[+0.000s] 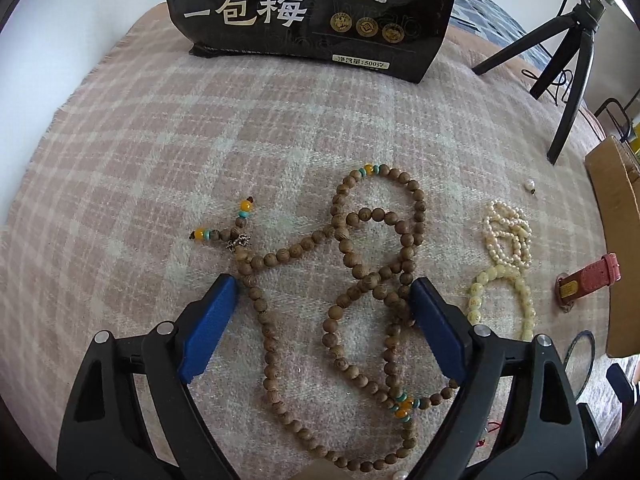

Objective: Organize jewelry
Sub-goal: 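Reach the left tool to the brown bead mala while the right tool approaches the blue bangle, then close the left tool on the mala while the right tool grasps the blue bangle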

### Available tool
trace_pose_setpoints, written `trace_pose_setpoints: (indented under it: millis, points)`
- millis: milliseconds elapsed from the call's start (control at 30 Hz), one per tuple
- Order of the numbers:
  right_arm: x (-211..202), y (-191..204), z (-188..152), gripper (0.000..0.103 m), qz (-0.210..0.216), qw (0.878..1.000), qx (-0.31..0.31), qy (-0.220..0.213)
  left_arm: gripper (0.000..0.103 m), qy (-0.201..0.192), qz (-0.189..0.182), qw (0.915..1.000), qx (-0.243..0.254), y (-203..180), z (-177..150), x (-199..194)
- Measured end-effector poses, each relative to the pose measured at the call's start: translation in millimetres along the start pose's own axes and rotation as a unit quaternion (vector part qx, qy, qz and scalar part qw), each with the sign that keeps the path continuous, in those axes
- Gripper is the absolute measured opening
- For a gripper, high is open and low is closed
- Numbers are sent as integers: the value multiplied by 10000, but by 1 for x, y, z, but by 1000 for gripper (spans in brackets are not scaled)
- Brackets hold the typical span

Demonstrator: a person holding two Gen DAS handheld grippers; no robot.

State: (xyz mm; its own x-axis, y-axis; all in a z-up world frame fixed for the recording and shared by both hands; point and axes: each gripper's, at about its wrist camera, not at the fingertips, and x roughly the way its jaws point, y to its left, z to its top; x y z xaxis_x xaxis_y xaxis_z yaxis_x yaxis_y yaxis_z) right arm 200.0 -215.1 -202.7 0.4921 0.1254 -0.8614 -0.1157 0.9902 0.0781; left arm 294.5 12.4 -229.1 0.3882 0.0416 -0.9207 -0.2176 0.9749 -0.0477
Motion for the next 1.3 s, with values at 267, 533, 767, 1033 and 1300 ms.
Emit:
trace_pose_setpoints:
  millis: [267, 533, 767, 1033, 1300]
  points:
    - [22, 7, 0, 103, -235, 9995, -100, 175, 66, -75, 38, 9999, -60, 10, 9, 4]
    - [30, 11, 3, 103, -488, 9985, -167, 200, 45, -112, 10, 9999, -86, 31, 11, 3]
    - [24, 22, 3, 74, -343, 9982, -476, 125, 23, -128, -80, 9996, -224, 52, 12, -4]
    - [19, 22, 4, 73, -254, 9984, -497, 100, 12, -164, -216, 9993, -270, 70, 10, -14]
    - [6, 28, 6, 73, -174, 9981, -581, -54, 12, -333, -391, 9975, -489, 97, 11, -37]
